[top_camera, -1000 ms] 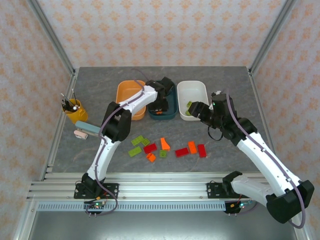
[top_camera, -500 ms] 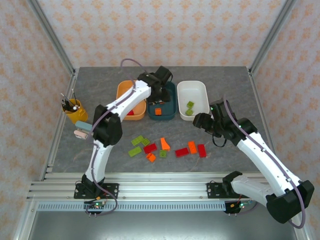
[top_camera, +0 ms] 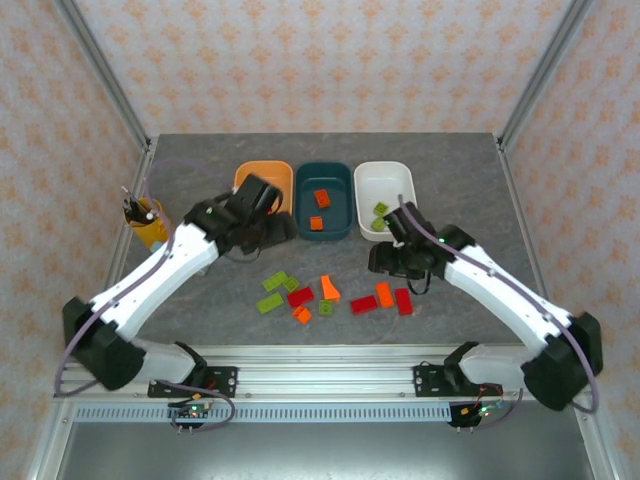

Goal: Sort the legos into containers by color

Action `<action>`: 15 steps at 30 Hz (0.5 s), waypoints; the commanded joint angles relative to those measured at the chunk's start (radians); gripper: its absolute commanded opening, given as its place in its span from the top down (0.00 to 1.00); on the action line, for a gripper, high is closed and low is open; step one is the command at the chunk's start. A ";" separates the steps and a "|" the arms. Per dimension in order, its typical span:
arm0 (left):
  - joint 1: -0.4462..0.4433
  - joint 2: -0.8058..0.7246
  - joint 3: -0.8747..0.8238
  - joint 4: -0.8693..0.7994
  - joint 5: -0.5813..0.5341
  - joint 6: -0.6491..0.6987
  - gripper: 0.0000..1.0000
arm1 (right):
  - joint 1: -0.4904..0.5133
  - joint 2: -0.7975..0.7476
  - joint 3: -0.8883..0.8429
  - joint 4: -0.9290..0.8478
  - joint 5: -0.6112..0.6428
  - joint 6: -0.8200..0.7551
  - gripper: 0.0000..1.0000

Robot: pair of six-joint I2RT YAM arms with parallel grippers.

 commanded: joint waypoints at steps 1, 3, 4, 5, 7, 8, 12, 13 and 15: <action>-0.019 -0.133 -0.130 0.043 -0.034 -0.078 0.26 | 0.023 0.096 0.010 -0.023 0.027 -0.065 0.43; -0.028 -0.205 -0.200 0.051 -0.035 -0.098 0.25 | 0.023 0.167 0.026 -0.032 0.031 -0.101 0.43; -0.032 -0.235 -0.232 0.051 -0.035 -0.110 0.25 | 0.023 0.212 0.039 -0.051 0.039 -0.119 0.42; -0.034 -0.258 -0.252 0.051 -0.033 -0.117 0.25 | 0.023 0.252 0.046 -0.063 0.043 -0.134 0.42; -0.039 -0.298 -0.287 0.048 -0.033 -0.132 0.25 | 0.022 0.311 0.044 -0.068 0.050 -0.149 0.42; -0.041 -0.310 -0.292 0.044 -0.034 -0.136 0.25 | 0.022 0.329 0.039 -0.064 0.054 -0.153 0.41; -0.044 -0.330 -0.289 0.034 -0.040 -0.136 0.25 | 0.019 0.378 0.027 -0.032 0.066 -0.164 0.39; -0.045 -0.329 -0.284 0.035 -0.040 -0.136 0.25 | 0.017 0.390 0.027 -0.026 0.066 -0.167 0.39; -0.048 -0.326 -0.280 0.041 -0.037 -0.134 0.25 | 0.010 0.411 0.029 -0.011 0.067 -0.175 0.41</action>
